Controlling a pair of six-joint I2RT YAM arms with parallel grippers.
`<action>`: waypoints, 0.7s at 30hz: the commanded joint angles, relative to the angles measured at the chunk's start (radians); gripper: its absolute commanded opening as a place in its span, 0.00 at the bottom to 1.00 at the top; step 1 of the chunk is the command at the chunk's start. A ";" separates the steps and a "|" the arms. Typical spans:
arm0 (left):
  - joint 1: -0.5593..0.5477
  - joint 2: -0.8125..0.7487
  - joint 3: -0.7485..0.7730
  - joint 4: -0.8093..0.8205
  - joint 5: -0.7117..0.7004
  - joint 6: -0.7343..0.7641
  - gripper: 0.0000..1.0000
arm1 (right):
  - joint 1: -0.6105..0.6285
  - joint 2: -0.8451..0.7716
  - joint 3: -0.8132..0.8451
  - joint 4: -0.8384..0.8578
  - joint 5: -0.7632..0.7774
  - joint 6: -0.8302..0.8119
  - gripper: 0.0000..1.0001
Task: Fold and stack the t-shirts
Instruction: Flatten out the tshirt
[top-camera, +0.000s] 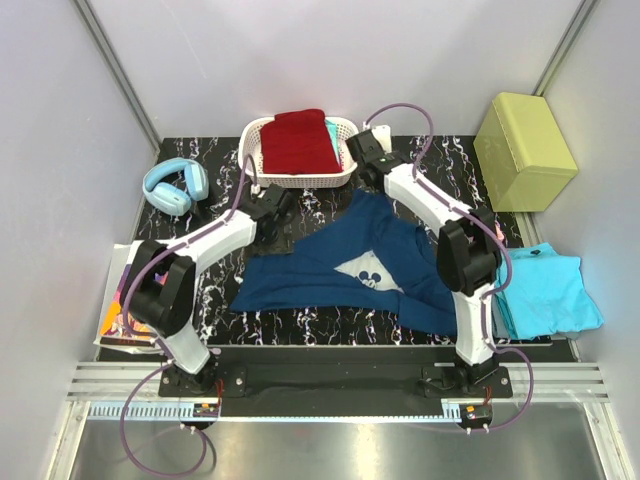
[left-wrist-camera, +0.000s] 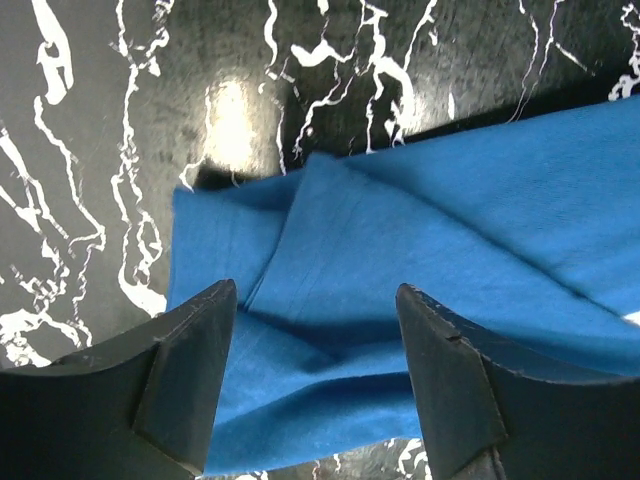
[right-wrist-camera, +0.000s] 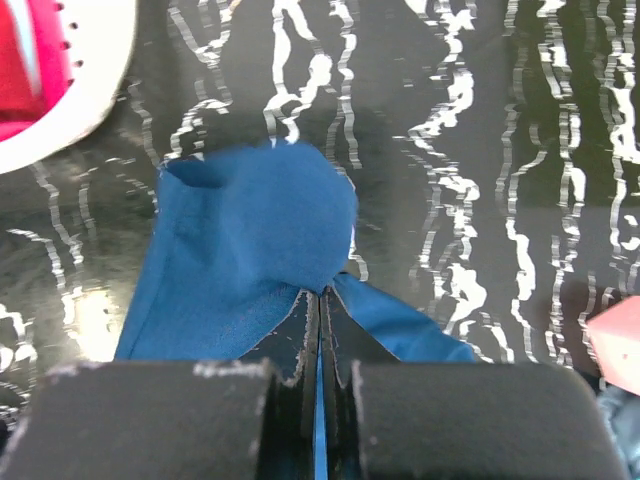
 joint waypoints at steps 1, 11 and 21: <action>0.005 0.033 0.053 0.022 0.000 0.006 0.70 | -0.025 -0.117 -0.045 0.071 0.062 -0.023 0.00; 0.069 0.093 0.100 0.017 -0.014 0.018 0.62 | -0.030 -0.188 -0.117 0.105 0.062 -0.034 0.00; 0.054 0.046 -0.017 0.016 0.021 0.003 0.00 | -0.030 -0.182 -0.120 0.108 0.048 -0.028 0.00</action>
